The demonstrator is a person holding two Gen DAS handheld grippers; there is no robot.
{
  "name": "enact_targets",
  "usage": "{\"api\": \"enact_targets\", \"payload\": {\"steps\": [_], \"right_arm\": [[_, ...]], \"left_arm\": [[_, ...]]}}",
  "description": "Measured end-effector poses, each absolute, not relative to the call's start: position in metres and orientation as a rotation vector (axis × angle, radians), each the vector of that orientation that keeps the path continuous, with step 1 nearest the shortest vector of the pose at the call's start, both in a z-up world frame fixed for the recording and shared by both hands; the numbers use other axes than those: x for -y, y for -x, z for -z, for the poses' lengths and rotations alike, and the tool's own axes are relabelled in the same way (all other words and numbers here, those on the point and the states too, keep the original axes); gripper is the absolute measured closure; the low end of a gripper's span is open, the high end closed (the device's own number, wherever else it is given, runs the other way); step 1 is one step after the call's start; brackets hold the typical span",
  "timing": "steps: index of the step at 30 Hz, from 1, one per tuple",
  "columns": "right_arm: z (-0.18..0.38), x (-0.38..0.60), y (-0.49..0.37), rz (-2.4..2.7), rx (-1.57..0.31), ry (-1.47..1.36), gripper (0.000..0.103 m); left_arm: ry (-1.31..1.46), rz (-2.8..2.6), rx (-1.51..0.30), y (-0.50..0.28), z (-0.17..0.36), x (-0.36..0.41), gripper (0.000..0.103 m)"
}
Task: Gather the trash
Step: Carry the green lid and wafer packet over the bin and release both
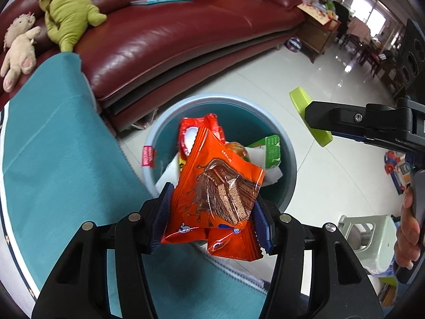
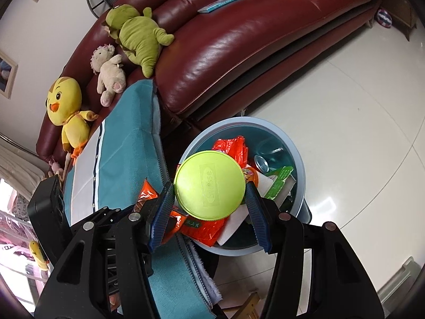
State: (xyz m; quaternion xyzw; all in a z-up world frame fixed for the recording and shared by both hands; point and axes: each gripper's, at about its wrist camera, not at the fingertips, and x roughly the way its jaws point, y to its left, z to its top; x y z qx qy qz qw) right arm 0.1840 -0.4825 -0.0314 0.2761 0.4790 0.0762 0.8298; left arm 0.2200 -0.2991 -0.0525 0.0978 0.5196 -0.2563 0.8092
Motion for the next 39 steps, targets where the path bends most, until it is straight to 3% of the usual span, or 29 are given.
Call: {"api": "enact_targets", "payload": {"steps": [5, 9, 12, 22, 39], "right_arm": [[0.036, 0.489, -0.186, -0.146, -1.024, -0.597, 0.051], [0.038, 0.493, -0.187, -0.129, -1.030, -0.605, 0.051], [0.039, 0.495, -0.187, -0.120, -1.032, -0.604, 0.051], [0.043, 0.487, -0.193, -0.116, -1.055, -0.601, 0.050], [0.043, 0.496, -0.201, -0.099, -1.072, -0.589, 0.050]], "left_arm": [[-0.211, 0.569, -1.125, -0.225, 0.059, 0.309, 0.040], [-0.208, 0.568, -1.116, -0.227, 0.061, 0.313, 0.019], [-0.206, 0.577, -1.119, -0.228, 0.061, 0.314, 0.013], [-0.207, 0.599, -1.119, -0.226, 0.062, 0.309, 0.004], [-0.211, 0.595, -1.119, -0.231, 0.061, 0.300, 0.004]]}}
